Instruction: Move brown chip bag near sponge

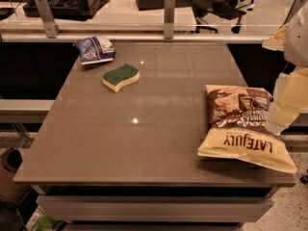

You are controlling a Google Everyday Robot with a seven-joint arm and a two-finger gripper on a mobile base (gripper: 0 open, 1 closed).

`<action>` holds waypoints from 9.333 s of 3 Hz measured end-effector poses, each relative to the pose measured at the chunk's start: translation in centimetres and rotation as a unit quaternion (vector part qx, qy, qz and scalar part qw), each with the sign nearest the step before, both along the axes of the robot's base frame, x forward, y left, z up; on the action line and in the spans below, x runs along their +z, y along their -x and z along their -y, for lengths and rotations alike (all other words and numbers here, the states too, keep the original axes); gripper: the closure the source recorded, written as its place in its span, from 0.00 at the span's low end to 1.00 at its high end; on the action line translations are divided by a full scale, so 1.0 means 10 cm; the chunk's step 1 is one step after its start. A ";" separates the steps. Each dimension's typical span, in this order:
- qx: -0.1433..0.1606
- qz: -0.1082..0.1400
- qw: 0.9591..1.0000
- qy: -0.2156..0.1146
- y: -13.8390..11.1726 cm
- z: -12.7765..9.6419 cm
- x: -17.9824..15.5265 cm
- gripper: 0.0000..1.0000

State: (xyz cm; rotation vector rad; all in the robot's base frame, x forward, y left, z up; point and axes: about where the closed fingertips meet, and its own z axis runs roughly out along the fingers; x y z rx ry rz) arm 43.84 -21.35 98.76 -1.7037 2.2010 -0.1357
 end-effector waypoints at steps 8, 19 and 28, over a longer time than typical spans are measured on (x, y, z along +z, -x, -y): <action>0.000 -0.124 0.992 -0.004 -0.22 -0.34 -1.62 0.63; 0.000 -0.123 0.992 -0.004 -0.22 -0.34 -1.55 1.00; 0.020 -0.073 0.997 0.013 -0.25 -0.53 -0.97 1.00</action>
Offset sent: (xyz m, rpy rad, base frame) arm 0.0284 0.0155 -0.0855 -0.0354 0.1342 -0.0314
